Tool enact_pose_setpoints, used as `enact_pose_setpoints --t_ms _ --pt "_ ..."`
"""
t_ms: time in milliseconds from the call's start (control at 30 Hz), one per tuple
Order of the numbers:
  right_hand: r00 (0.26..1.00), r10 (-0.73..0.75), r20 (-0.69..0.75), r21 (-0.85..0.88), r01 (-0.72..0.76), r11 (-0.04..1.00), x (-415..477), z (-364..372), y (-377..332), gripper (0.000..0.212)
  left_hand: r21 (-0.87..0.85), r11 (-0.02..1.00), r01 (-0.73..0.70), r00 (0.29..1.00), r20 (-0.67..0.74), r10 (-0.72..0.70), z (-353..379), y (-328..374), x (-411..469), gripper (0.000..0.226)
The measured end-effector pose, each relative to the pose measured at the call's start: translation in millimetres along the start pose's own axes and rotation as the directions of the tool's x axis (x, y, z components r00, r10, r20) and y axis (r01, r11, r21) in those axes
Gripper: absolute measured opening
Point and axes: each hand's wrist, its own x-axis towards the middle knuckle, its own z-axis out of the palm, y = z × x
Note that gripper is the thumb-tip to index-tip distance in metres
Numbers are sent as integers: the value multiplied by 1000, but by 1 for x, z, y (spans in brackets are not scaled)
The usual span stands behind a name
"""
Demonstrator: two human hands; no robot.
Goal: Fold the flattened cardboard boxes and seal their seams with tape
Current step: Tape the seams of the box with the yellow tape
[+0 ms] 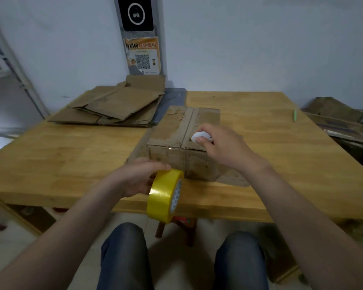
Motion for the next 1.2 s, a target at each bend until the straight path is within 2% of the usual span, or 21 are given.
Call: enact_pose_setpoints --t_ms 167,333,500,633,767,933,1100,1200 --pt "996 -79 45 -73 82 994 11 14 -17 25 -7 999 51 991 123 -49 -6 -2 -2 36" --pt "962 -233 139 -144 253 957 17 32 -19 24 14 1000 18 982 186 -20 -9 0 -1 31" --pt "969 -201 145 -135 220 966 20 39 -18 25 33 999 13 972 236 -21 -10 1 2 36" --pt "969 -204 139 -142 224 964 23 40 -17 27 7 999 44 963 267 -44 -10 1 2 28" --pt "965 -231 127 -146 249 958 25 43 -11 26 2 998 67 960 274 -65 -10 -1 5 45" --pt "959 -257 119 -156 274 949 24 46 -9 26 -37 997 68 955 293 -55 -10 -6 5 32" --pt "961 -252 111 -128 266 956 19 47 -10 27 -57 996 70 946 320 -48 -12 -10 6 48" --pt "963 -253 90 -107 262 959 18 50 -8 25 -63 995 79 938 343 -52 -12 -9 7 47"
